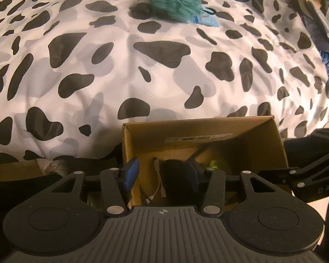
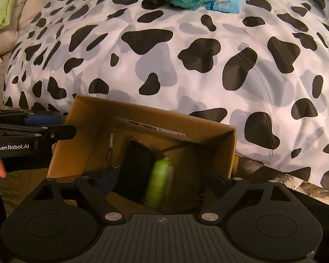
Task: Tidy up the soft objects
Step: 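Move both tools back toward the teal bath puff and blue packet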
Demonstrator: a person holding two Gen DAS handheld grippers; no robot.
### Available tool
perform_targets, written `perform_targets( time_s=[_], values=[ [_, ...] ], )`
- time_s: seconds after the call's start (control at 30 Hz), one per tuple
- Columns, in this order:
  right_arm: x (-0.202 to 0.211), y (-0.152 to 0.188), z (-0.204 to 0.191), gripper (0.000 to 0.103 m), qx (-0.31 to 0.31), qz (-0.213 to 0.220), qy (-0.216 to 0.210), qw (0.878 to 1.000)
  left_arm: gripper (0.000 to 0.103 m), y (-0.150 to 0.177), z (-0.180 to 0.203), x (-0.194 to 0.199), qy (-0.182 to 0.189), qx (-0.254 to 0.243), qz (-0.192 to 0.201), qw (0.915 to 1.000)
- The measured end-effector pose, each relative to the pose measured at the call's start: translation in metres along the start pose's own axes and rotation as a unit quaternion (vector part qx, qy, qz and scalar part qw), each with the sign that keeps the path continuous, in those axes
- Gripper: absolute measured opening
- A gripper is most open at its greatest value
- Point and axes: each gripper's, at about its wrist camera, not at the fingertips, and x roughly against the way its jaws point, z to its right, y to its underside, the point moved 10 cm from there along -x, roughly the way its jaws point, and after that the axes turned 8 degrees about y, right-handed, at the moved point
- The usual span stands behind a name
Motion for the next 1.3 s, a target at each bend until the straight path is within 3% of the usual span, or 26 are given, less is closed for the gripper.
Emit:
perform_targets(
  time_s=[0.13,0.77,1.3],
  values=[
    [-0.002,0.001,-0.003,0.103,0.014,-0.003,0.007,1.0,0.047,0.001,-0.001,-0.002,-0.008,-0.003,-0.006,0.9999],
    [-0.004,-0.002,0.012,0.103,-0.014,-0.005,0.036,0.999,0.048,0.002,0.0,-0.005,-0.016,-0.014,-0.018,0.9996],
    [0.005,-0.012,0.024,0.103,-0.043,0.029,0.049,0.997,0.048,-0.002,0.005,-0.003,-0.012,-0.022,-0.004,0.9997]
  ],
)
